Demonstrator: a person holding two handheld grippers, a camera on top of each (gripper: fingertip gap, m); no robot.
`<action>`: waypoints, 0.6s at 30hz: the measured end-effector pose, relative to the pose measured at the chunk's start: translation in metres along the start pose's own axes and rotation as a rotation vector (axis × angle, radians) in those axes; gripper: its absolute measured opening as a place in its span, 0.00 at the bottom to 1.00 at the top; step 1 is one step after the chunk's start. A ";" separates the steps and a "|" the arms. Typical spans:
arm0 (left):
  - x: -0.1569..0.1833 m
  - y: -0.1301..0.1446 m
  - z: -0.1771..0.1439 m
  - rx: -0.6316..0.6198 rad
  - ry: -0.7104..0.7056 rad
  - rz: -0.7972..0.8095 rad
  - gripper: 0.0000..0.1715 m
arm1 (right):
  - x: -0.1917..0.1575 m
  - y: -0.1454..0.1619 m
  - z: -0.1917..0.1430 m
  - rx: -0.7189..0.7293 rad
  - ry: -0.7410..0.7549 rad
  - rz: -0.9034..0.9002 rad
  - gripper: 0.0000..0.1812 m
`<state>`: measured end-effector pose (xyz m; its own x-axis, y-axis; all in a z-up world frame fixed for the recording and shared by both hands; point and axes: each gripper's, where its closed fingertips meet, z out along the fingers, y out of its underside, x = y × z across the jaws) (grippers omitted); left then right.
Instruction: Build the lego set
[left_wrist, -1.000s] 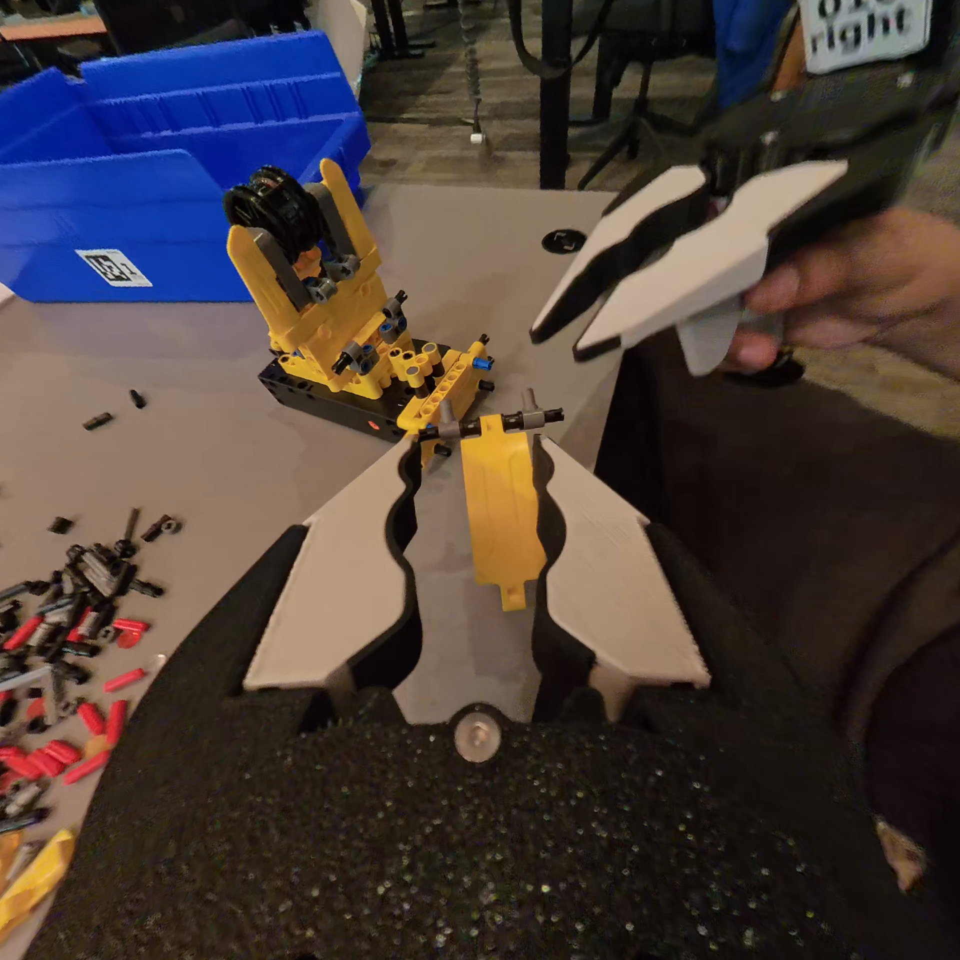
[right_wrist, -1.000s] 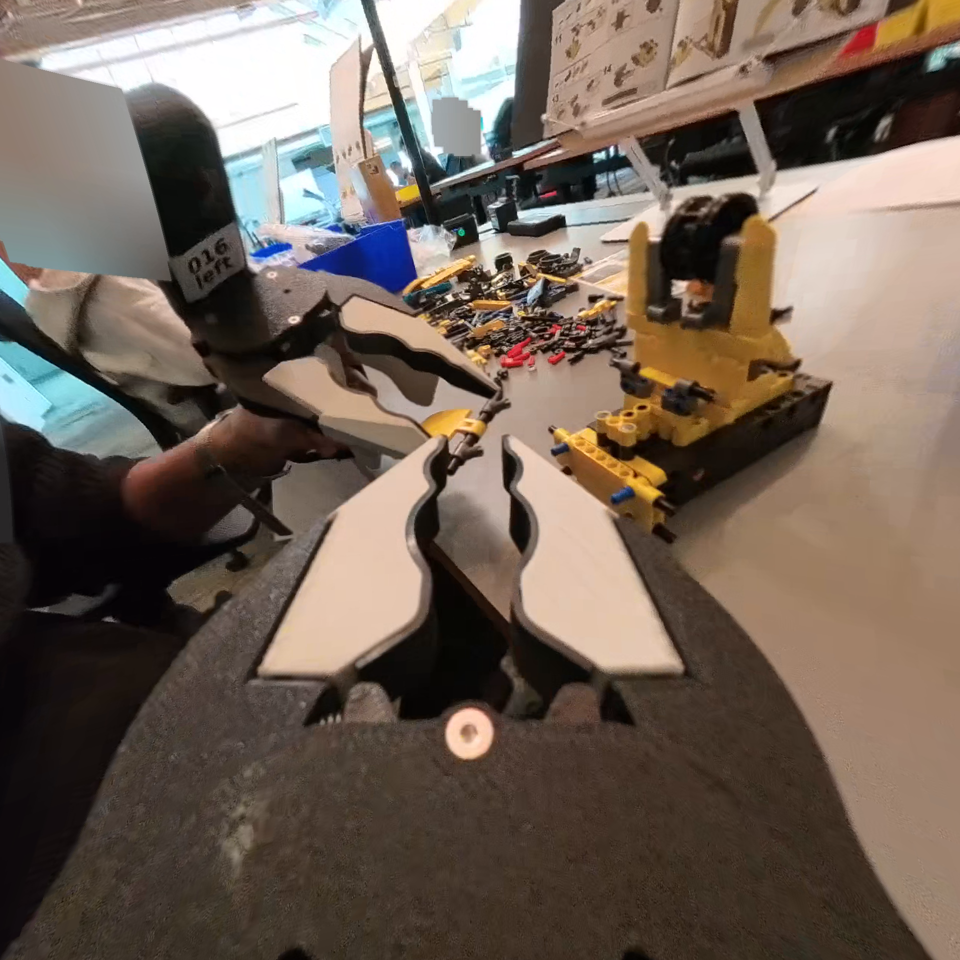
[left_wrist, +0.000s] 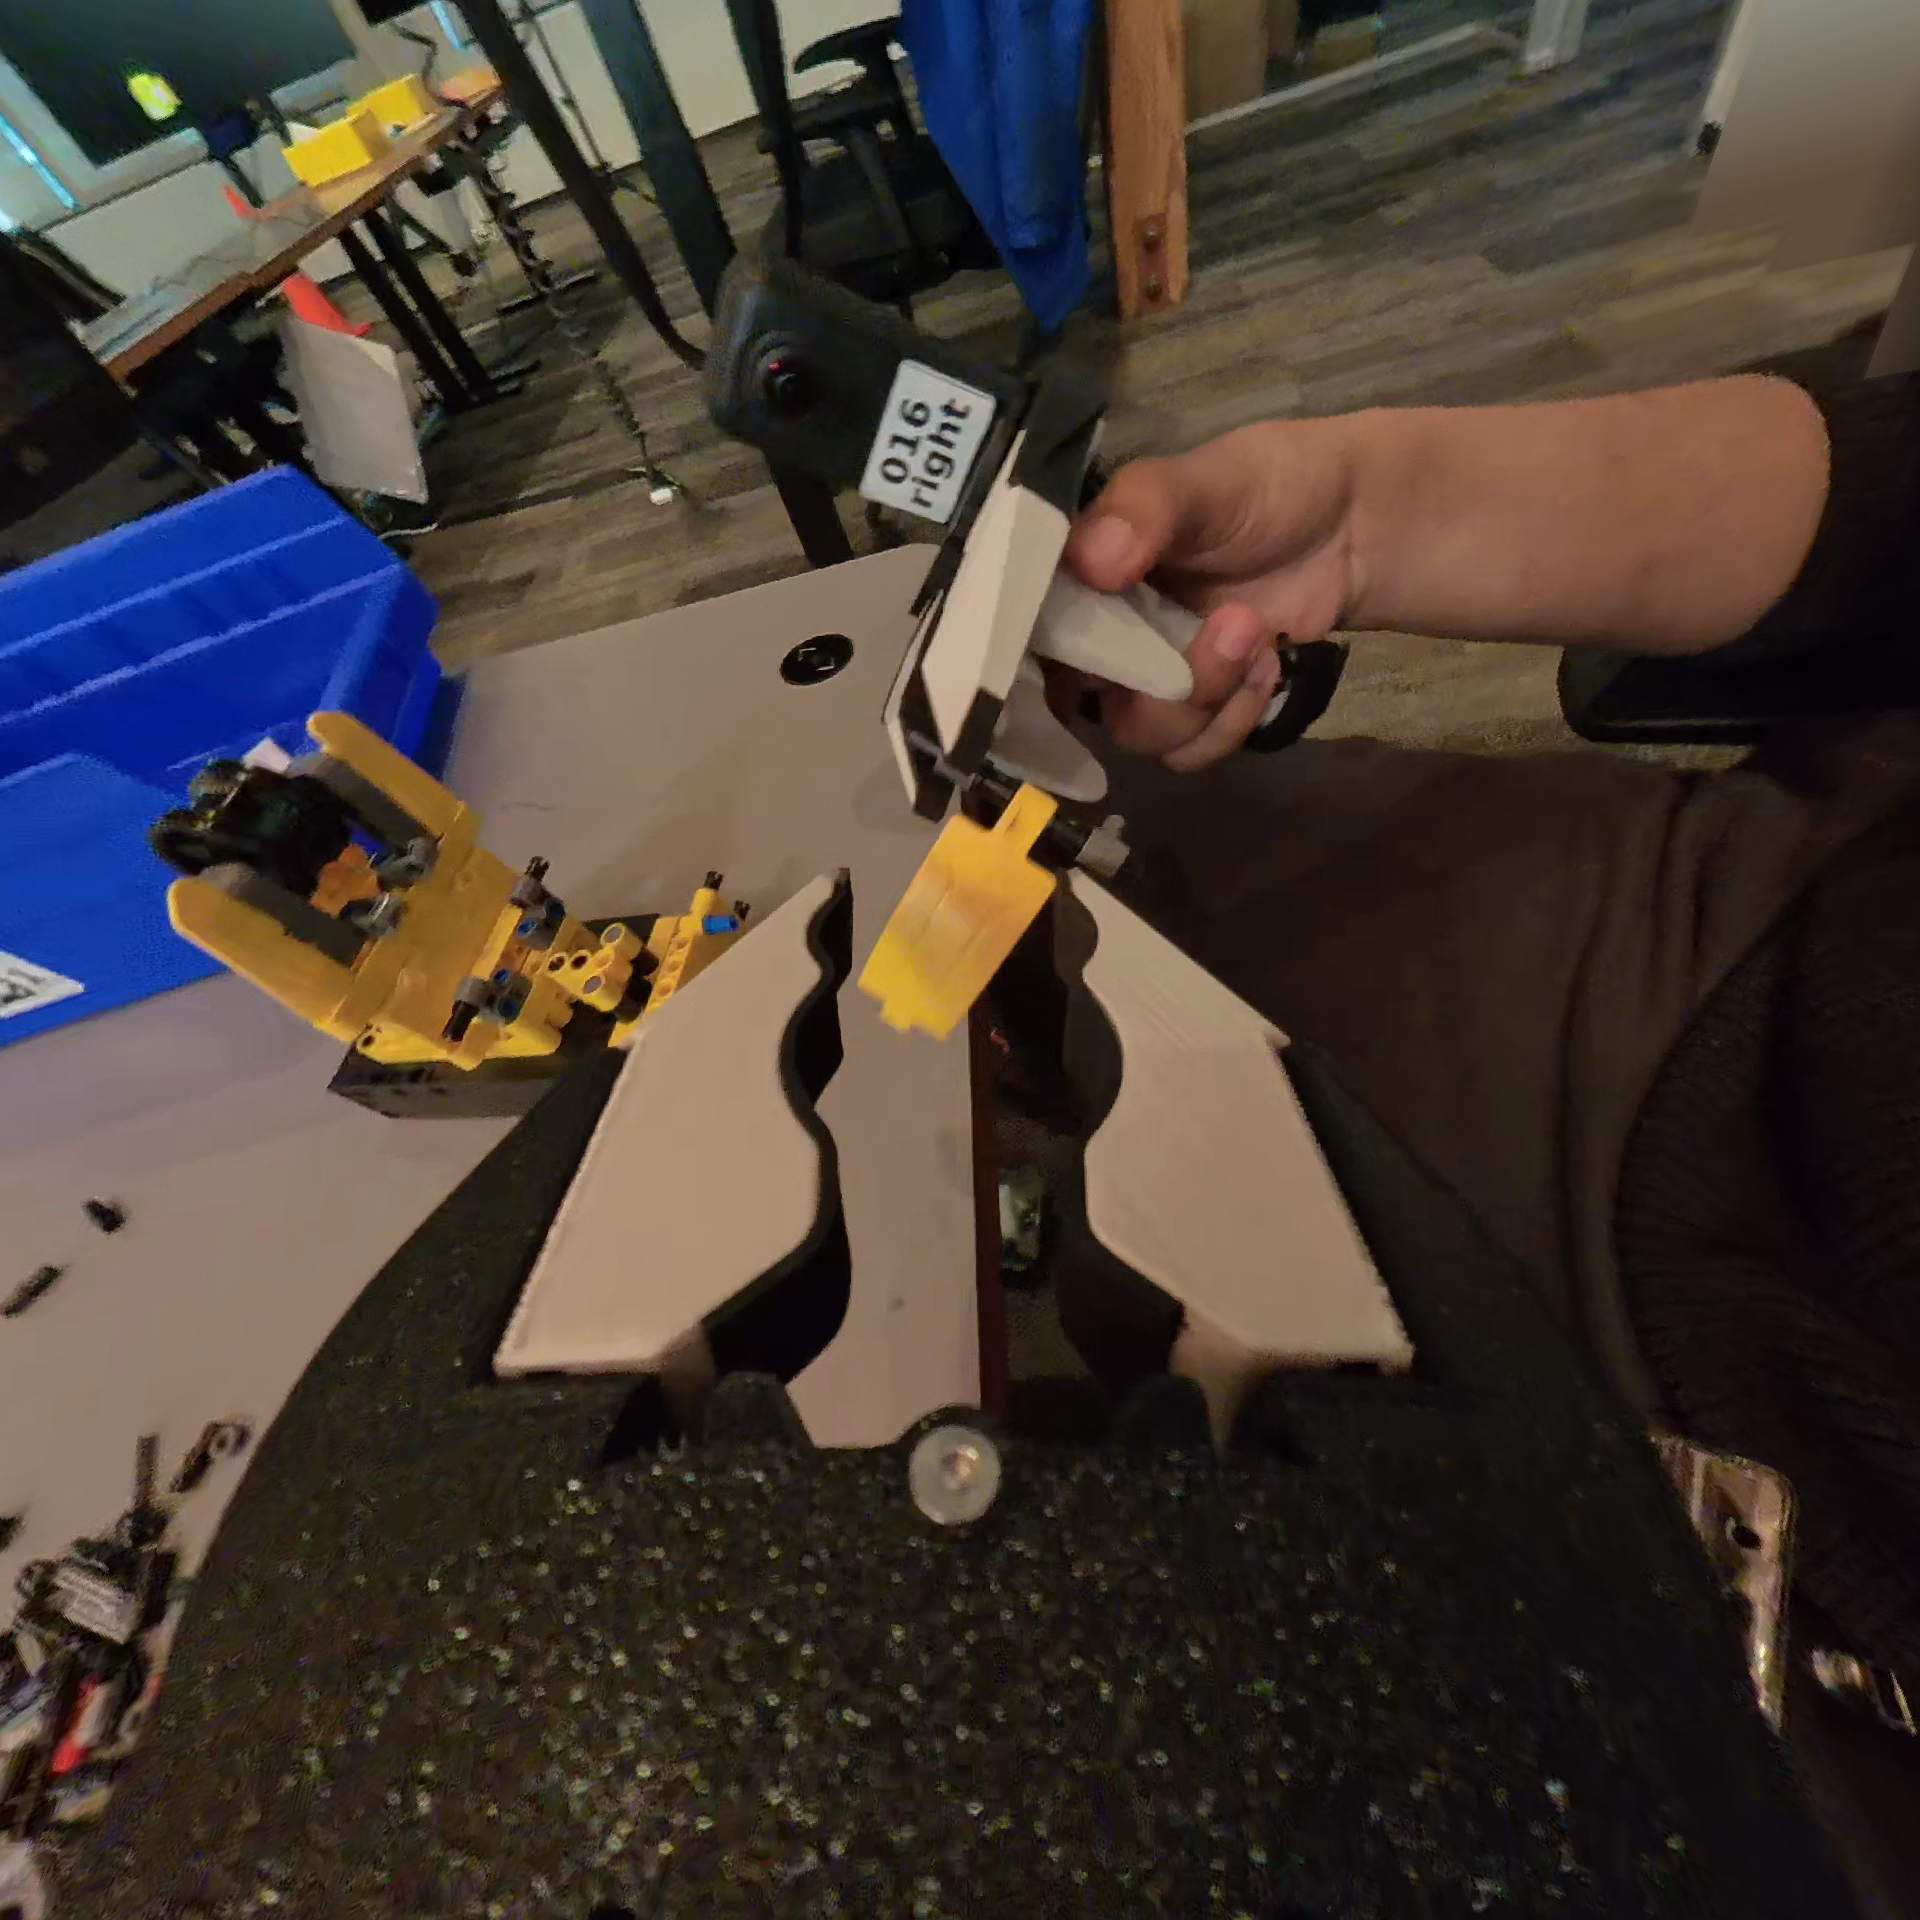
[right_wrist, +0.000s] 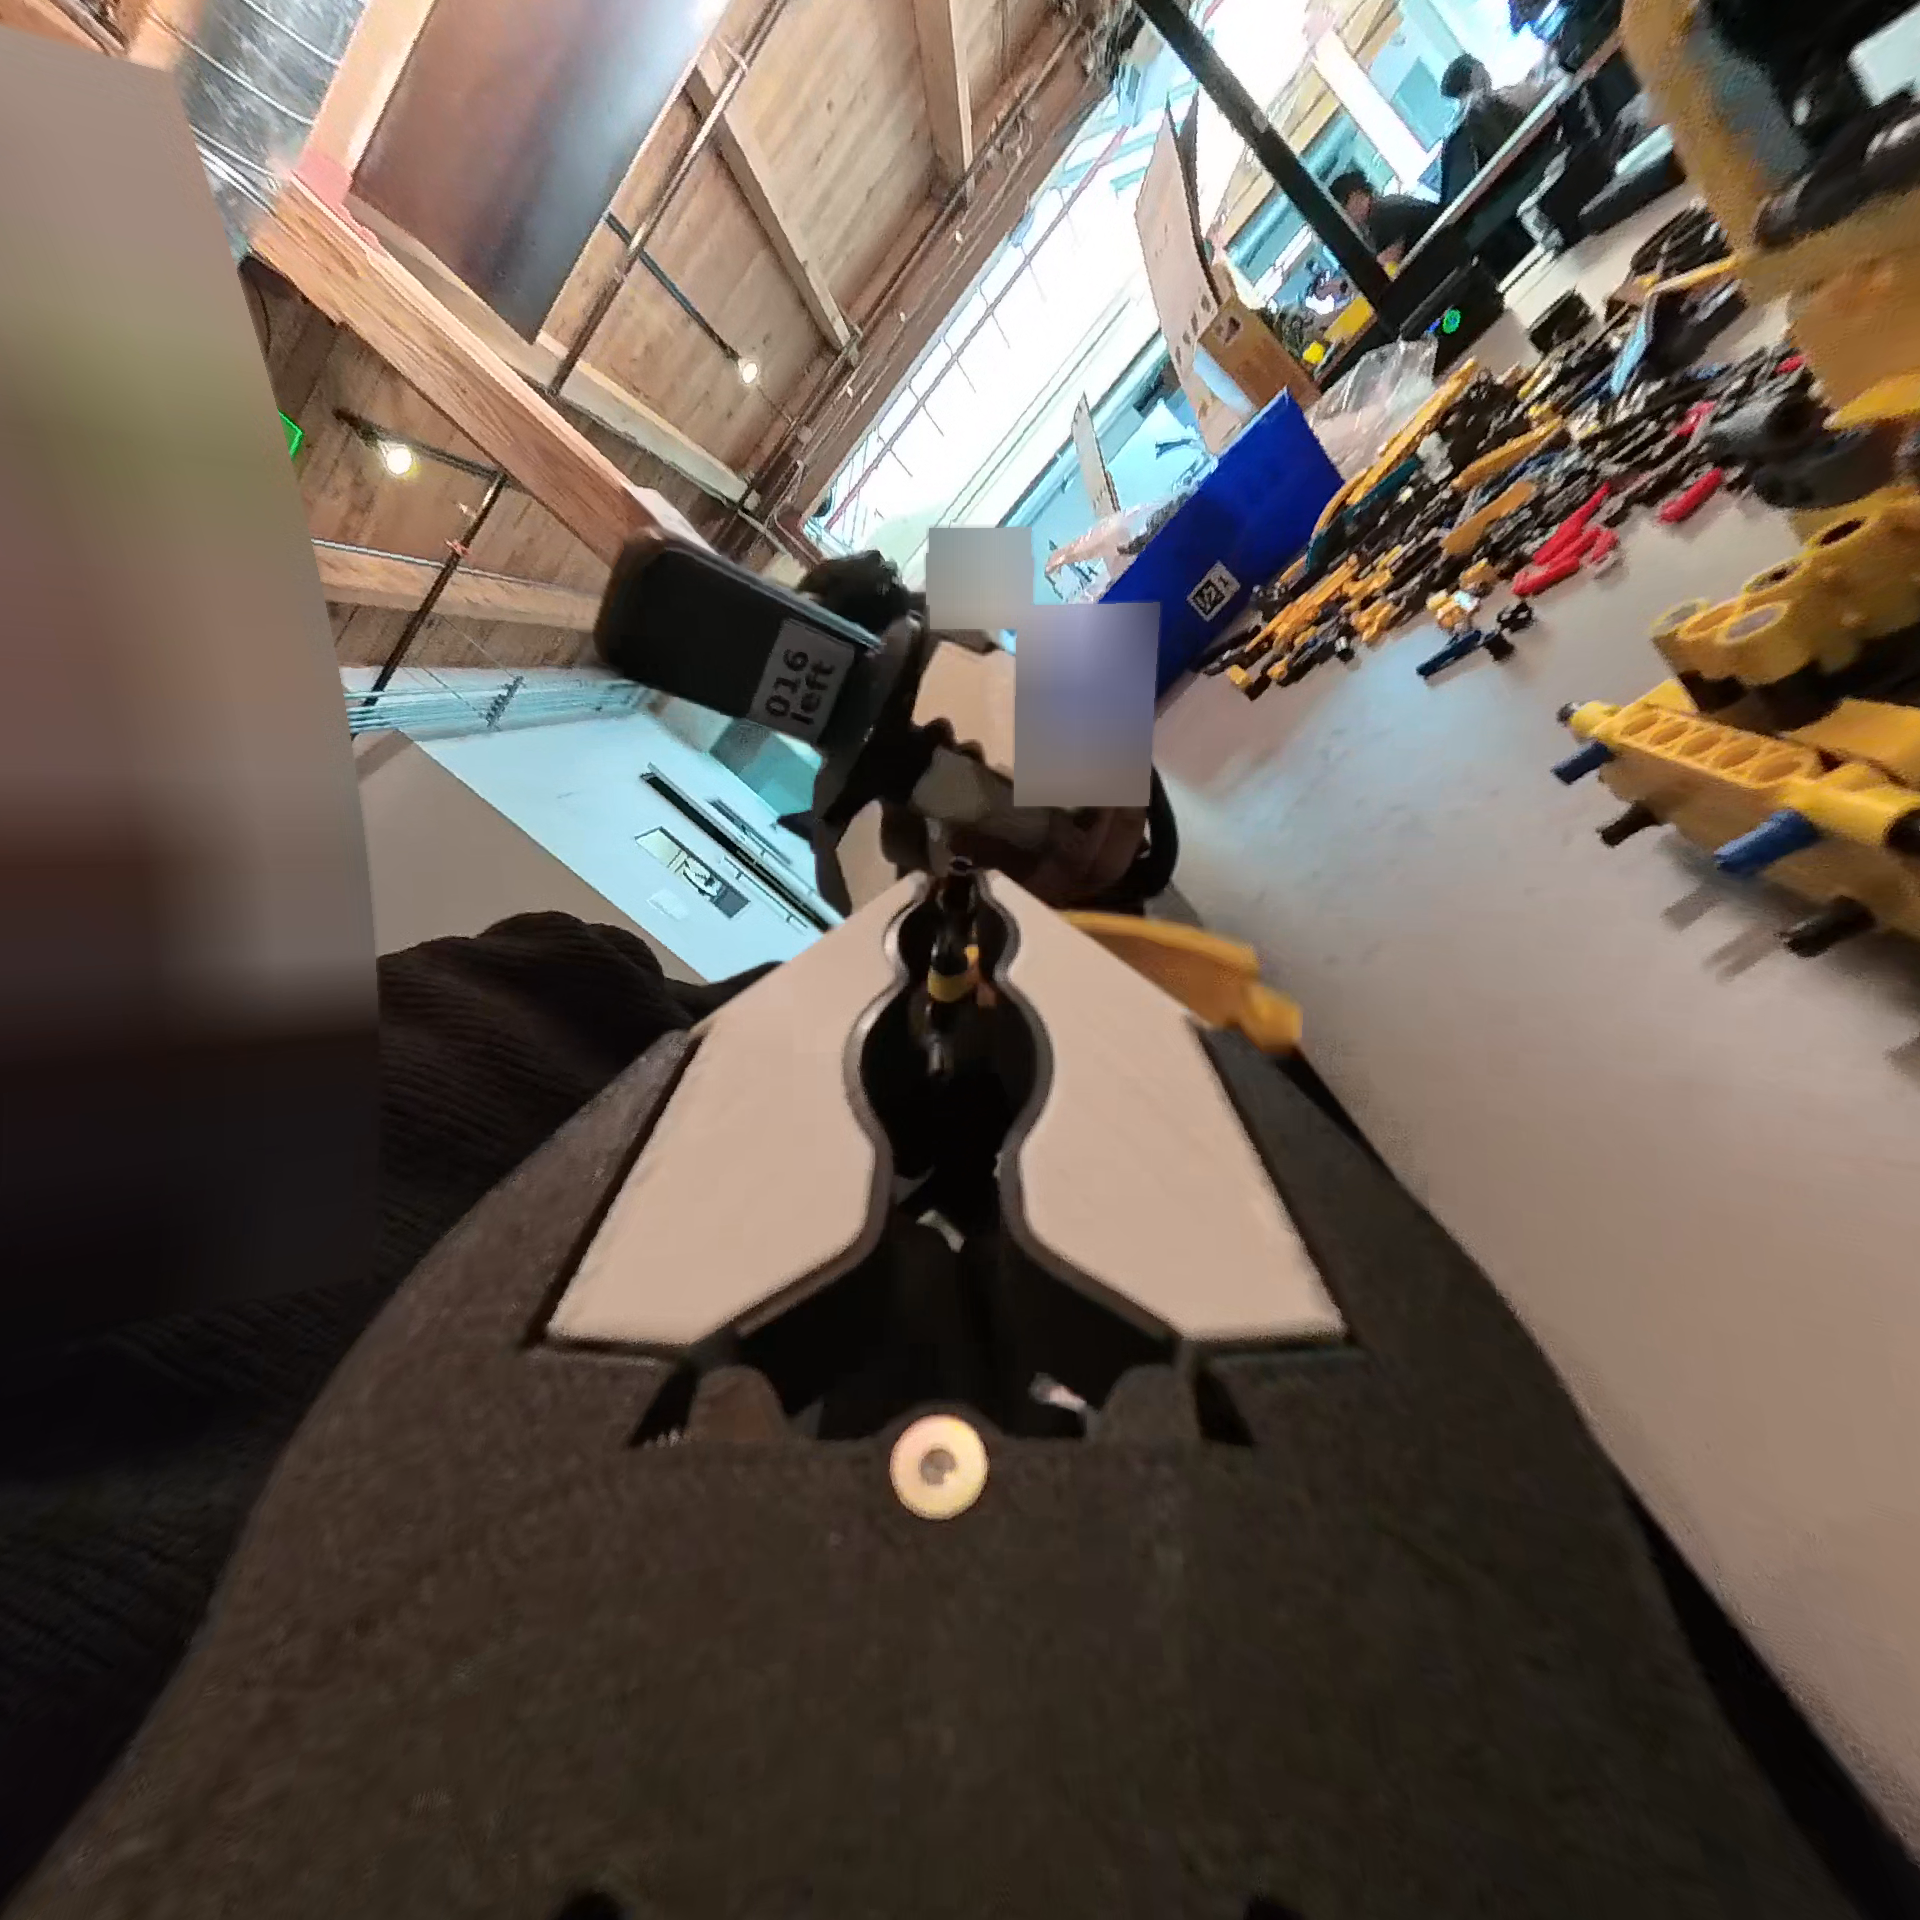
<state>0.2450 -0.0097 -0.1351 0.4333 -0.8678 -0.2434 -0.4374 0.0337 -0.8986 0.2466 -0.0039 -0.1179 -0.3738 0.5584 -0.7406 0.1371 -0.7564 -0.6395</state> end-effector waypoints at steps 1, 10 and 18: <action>-0.004 0.001 0.000 0.007 -0.010 -0.034 0.22 | 0.000 -0.003 -0.001 0.016 0.001 -0.005 0.03; -0.023 -0.001 -0.014 0.155 0.111 -0.506 0.22 | 0.015 -0.035 -0.021 0.171 0.124 -0.083 0.03; 0.036 -0.046 -0.015 0.460 0.901 -1.147 0.24 | 0.001 -0.046 -0.014 0.190 0.140 -0.191 0.03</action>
<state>0.2690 -0.0500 -0.0973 -0.3248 -0.5300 0.7833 0.1376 -0.8459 -0.5153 0.2529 0.0359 -0.0925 -0.2441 0.7282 -0.6404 -0.1024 -0.6761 -0.7297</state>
